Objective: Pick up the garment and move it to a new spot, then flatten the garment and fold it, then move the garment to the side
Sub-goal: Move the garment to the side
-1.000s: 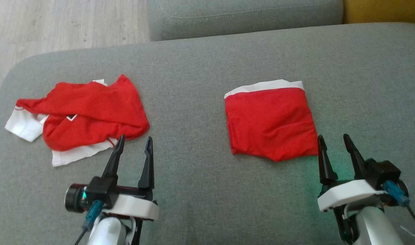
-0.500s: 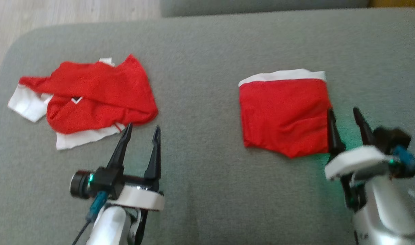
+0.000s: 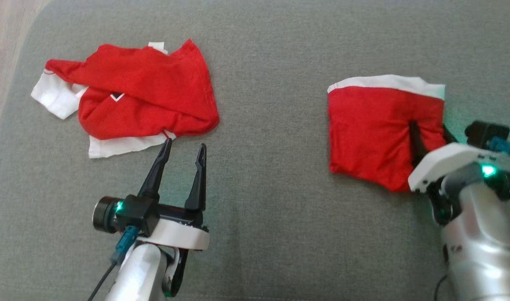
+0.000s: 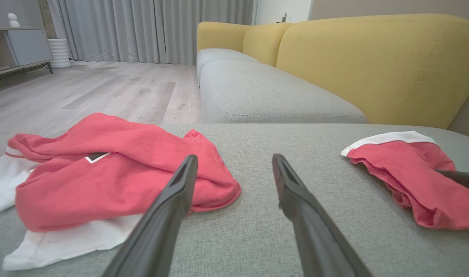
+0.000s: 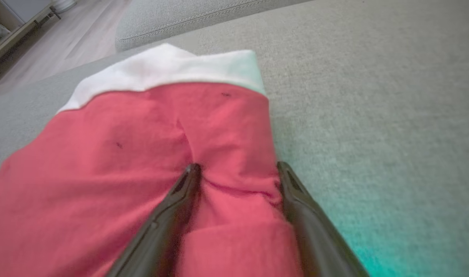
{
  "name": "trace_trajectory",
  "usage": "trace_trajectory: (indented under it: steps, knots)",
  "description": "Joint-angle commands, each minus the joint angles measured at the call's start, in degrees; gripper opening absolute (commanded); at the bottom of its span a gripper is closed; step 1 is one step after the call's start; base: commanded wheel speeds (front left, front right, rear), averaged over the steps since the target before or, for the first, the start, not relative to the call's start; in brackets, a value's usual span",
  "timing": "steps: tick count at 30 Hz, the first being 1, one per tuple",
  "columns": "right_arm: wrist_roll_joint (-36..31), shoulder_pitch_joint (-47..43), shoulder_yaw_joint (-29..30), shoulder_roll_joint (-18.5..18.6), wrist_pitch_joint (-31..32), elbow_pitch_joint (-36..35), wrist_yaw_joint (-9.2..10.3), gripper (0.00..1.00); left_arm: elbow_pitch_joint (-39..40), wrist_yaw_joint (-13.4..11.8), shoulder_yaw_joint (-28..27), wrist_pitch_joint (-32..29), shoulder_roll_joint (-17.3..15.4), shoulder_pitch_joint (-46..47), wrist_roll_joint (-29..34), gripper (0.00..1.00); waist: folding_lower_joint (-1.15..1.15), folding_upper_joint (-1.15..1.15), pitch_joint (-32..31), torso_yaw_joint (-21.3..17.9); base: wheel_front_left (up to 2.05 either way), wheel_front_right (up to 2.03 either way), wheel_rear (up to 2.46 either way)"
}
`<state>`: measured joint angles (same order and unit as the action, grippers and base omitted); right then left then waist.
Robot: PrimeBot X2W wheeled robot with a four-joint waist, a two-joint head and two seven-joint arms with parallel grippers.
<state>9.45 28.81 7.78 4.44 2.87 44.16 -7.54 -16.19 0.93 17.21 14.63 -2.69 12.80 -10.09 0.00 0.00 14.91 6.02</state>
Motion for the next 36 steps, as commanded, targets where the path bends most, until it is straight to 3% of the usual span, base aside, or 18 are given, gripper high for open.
trace_trajectory:
  steps: [1,2,8,13,16,20,28,32,36]
  knots:
    - [0.74,0.29,-2.14,-0.42,1.21,0.73,0.05,0.6,2.02,-0.51,-1.14,0.37,-0.19,2.36,-0.41,1.0,0.0,0.0,0.25,0.17,0.0,0.0,0.0]
    - [1.04,0.55,-2.78,-0.2,1.29,1.24,0.05,0.0,2.03,-0.55,-1.15,0.37,-0.19,2.36,-0.37,1.0,0.0,0.0,0.29,0.21,0.0,0.0,0.0]
    - [1.76,1.48,-8.12,2.03,-0.82,1.76,0.05,0.0,1.4,-0.68,-2.07,0.37,-0.19,2.15,-0.09,1.0,0.0,0.0,-0.96,-1.14,0.0,0.0,0.0]
    - [-0.02,2.17,-15.32,6.42,-2.75,-1.33,0.05,0.0,1.37,-0.61,-2.98,0.37,-0.19,1.62,0.18,1.0,0.0,0.0,-2.47,-3.62,0.0,0.0,0.0]
    - [-0.89,2.24,-20.02,10.98,-2.25,-4.42,0.05,0.0,1.65,-0.49,-3.47,0.37,-0.19,1.53,0.38,1.0,0.0,0.0,-2.64,-4.91,0.0,0.0,0.0]
    - [-1.93,1.71,-24.91,20.39,-0.2,-8.47,0.05,0.0,2.16,-0.38,-3.7,0.37,-0.19,1.69,0.53,1.0,0.0,0.0,-1.86,-5.66,0.0,0.0,0.0]
    - [-0.84,2.65,-24.32,35.56,2.16,-9.26,0.05,0.0,2.76,0.33,-4.02,0.37,-0.19,3.11,1.14,1.0,0.0,0.0,2.84,-5.33,0.0,0.0,0.0]
    - [-1.38,3.92,-21.14,39.93,1.81,-5.57,0.05,0.0,2.86,0.64,-3.95,0.37,-0.19,4.23,1.29,1.0,0.0,0.0,4.82,-4.62,0.0,0.0,0.0]
    - [-2.28,5.16,-17.87,41.05,0.68,-2.05,0.05,0.0,2.74,0.89,-3.94,0.37,-0.19,5.04,1.59,1.0,0.0,0.0,5.78,-4.05,0.0,0.0,0.0]
